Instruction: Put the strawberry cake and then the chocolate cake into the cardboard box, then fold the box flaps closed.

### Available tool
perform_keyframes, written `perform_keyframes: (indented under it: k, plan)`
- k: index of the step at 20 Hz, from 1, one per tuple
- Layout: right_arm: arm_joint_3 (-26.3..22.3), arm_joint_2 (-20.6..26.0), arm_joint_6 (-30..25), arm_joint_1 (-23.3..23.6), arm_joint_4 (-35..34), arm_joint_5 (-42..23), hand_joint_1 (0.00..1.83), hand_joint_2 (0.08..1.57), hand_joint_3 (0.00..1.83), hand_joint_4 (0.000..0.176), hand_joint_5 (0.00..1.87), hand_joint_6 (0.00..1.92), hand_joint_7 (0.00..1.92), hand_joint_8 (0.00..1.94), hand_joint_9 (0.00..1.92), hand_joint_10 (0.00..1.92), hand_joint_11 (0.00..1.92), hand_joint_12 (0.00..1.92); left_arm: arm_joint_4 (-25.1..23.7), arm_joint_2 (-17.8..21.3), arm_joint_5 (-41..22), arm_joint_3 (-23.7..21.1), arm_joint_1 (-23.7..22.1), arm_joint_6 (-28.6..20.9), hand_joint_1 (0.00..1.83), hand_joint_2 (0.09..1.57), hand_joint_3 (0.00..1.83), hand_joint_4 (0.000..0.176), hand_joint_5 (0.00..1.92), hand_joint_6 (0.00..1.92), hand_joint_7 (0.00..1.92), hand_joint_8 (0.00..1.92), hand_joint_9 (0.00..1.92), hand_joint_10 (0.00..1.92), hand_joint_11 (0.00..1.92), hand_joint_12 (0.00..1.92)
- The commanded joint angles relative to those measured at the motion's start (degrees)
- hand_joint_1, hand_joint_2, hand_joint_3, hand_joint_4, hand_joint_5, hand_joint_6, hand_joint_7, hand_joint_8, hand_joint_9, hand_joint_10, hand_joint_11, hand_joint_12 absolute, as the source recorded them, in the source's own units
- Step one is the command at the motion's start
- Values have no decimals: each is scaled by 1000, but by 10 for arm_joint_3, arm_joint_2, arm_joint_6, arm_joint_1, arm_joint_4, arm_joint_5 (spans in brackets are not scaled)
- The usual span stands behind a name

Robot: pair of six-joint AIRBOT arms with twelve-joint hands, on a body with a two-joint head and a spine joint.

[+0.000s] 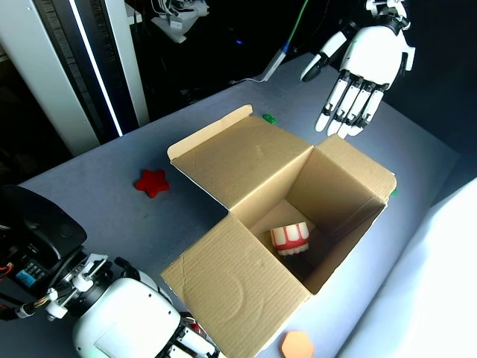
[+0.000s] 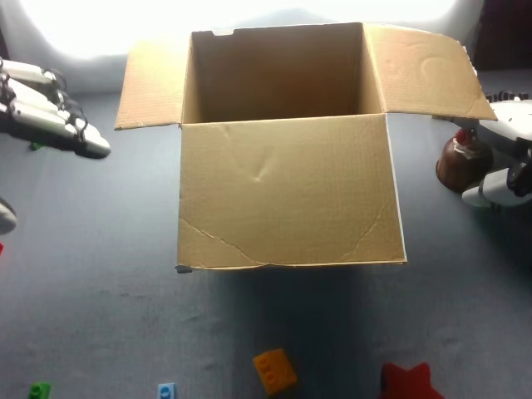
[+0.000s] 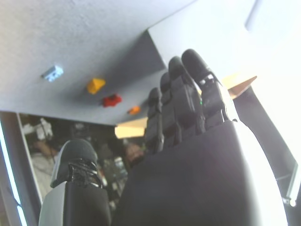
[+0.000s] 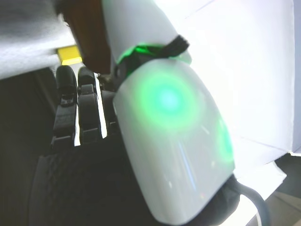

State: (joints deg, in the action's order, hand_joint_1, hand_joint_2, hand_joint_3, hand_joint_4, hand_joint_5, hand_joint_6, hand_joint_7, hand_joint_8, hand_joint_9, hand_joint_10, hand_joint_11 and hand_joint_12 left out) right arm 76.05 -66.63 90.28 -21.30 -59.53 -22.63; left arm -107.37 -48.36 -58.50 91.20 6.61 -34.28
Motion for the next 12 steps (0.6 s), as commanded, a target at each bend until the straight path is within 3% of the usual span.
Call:
perform_keyframes:
  k: [1,2,3,4,5,6,7,8,9,10,12]
  plan:
    - [3,9,2,1,12,-47,1235,1020,0,28,88,8,112,4,190,19,0,698,49,6,6,4,-5,1,161,1168,4,25,209,6,257,1,350,3,0,1101]
    - [3,9,2,1,12,-47,1230,1023,0,28,87,6,121,4,199,20,0,767,51,5,6,4,-5,2,164,1166,2,26,209,4,257,2,340,2,0,1070]
    - [3,9,2,2,12,-47,1239,1040,0,18,101,9,152,9,208,19,0,755,51,5,7,4,-5,2,163,1162,0,21,221,9,272,8,349,6,0,1062]
    - [3,9,2,2,12,-47,1252,1050,2,0,195,40,280,42,305,55,0,903,51,5,7,3,-4,2,169,1164,1,19,223,9,272,7,343,3,0,1055]
    - [3,9,2,2,12,-47,1303,1029,0,0,410,120,551,133,508,158,0,1171,51,5,8,2,-3,2,164,1167,1,16,237,11,285,9,351,6,0,1078]
    - [3,9,2,3,12,-47,1311,1031,0,0,527,173,692,181,514,535,0,1429,51,4,8,1,-3,3,165,1162,0,21,239,11,276,4,353,6,0,1083]
    - [3,9,2,4,12,-47,1206,1168,12,0,689,1065,830,1040,569,992,168,1671,51,4,8,1,-3,3,138,1157,0,20,229,5,272,1,353,5,0,1068]
    - [3,9,2,5,12,-47,1187,1195,5,0,825,1132,787,1319,587,1259,243,1764,51,2,10,1,-2,6,122,1154,0,20,229,5,270,0,355,5,0,1065]
    - [3,9,2,6,12,-47,1313,1209,3,0,832,1100,775,1415,644,1487,357,1803,51,-1,13,2,0,7,134,1159,0,19,237,6,282,3,354,4,0,1030]
    - [3,10,2,7,12,-47,1342,1202,0,0,879,1026,793,1421,666,1545,412,1823,51,-4,17,4,3,8,157,1157,0,19,261,11,313,10,381,11,0,1053]
    - [3,11,2,10,12,-46,1338,1206,1,0,883,1097,795,1406,630,1546,378,1829,58,-9,22,5,15,13,170,1159,0,25,272,13,319,9,378,8,0,1058]
